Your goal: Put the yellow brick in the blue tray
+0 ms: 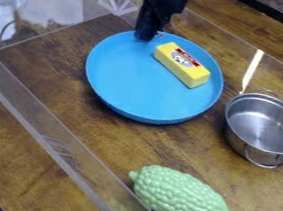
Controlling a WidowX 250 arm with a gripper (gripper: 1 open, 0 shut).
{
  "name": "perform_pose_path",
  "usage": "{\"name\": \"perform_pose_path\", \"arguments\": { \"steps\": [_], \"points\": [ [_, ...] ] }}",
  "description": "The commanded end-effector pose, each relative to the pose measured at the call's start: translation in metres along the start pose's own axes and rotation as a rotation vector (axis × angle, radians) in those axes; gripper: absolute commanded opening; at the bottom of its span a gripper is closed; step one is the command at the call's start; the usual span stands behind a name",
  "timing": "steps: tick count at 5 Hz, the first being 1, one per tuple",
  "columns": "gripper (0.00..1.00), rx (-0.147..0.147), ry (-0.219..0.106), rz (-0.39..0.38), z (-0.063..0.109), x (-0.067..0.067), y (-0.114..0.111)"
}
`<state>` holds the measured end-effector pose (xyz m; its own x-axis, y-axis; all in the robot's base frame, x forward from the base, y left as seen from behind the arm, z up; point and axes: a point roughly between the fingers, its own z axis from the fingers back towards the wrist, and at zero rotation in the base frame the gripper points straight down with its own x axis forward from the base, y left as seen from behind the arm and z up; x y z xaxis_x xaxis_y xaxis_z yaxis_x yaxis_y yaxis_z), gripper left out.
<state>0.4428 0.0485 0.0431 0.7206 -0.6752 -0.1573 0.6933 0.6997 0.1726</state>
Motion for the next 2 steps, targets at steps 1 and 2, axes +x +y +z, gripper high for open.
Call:
{"name": "perform_pose_path", "arguments": {
  "steps": [1, 2],
  "points": [
    [0.0, 0.047, -0.048, 0.026, 0.016, -0.006, 0.0174],
    [0.0, 0.046, -0.051, 0.015, 0.0132, -0.0072, 0.0158]
  ]
}}
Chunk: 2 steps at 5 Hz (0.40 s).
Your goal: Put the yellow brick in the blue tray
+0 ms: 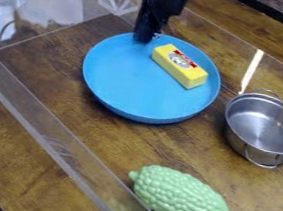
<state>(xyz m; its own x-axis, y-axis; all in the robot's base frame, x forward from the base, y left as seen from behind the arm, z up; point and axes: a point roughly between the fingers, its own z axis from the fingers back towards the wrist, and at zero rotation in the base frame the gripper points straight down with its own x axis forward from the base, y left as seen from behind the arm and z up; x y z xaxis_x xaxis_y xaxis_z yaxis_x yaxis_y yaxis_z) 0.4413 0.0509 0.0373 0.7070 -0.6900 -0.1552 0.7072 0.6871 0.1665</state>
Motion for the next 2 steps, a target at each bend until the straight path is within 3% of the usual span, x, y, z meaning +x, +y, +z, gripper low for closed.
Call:
{"name": "perform_pose_path", "arguments": {
  "steps": [1, 2],
  "points": [
    [0.0, 0.053, -0.051, 0.025, 0.0192, -0.006, 0.0151],
    [0.0, 0.056, -0.059, 0.018, 0.0206, -0.0064, 0.0141]
  ]
}}
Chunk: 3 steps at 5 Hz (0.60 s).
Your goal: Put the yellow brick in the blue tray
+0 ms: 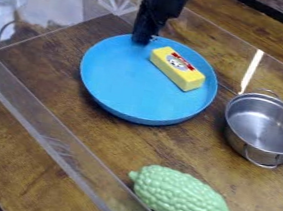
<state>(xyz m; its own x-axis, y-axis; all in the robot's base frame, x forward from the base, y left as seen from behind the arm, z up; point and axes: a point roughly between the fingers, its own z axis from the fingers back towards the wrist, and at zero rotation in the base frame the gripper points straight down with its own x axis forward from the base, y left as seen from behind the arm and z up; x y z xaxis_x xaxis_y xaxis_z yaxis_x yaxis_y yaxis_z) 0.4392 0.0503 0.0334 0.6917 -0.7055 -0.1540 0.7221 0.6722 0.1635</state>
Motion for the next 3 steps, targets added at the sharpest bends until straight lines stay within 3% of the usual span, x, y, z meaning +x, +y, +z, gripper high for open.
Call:
{"name": "perform_pose_path", "arguments": {
  "steps": [1, 2, 3],
  "points": [
    [1.0, 0.054, -0.062, 0.042, 0.0265, -0.0064, 0.0172],
    [0.0, 0.054, -0.071, 0.043, 0.0307, -0.0075, 0.0178],
    [0.0, 0.054, -0.077, 0.04, 0.034, -0.0086, 0.0182]
  ]
}}
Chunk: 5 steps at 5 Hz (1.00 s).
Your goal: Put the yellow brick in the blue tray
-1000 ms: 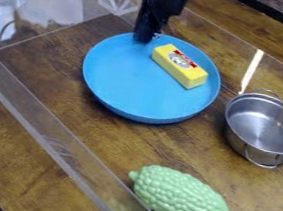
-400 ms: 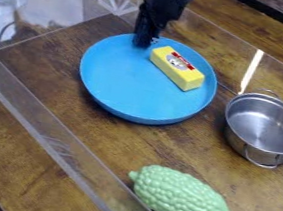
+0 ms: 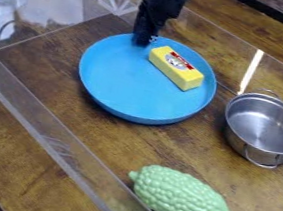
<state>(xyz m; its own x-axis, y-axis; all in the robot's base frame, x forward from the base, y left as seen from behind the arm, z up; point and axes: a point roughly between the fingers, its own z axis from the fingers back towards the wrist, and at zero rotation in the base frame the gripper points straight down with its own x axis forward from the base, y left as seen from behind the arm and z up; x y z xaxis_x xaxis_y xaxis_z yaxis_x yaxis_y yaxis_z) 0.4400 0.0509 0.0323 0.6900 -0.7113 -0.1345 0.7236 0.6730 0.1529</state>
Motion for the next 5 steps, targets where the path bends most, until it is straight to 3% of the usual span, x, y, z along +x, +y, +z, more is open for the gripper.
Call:
{"name": "perform_pose_path", "arguments": {
  "steps": [1, 2, 3, 4, 5],
  "points": [
    [1.0, 0.067, -0.063, 0.042, 0.039, -0.008, 0.017],
    [0.0, 0.07, -0.07, 0.04, 0.043, -0.009, 0.017],
    [0.0, 0.072, -0.073, 0.031, 0.045, -0.008, 0.016],
    [1.0, 0.074, -0.079, 0.031, 0.048, -0.008, 0.017],
    [0.0, 0.077, -0.085, 0.029, 0.052, -0.008, 0.017]
  ]
}}
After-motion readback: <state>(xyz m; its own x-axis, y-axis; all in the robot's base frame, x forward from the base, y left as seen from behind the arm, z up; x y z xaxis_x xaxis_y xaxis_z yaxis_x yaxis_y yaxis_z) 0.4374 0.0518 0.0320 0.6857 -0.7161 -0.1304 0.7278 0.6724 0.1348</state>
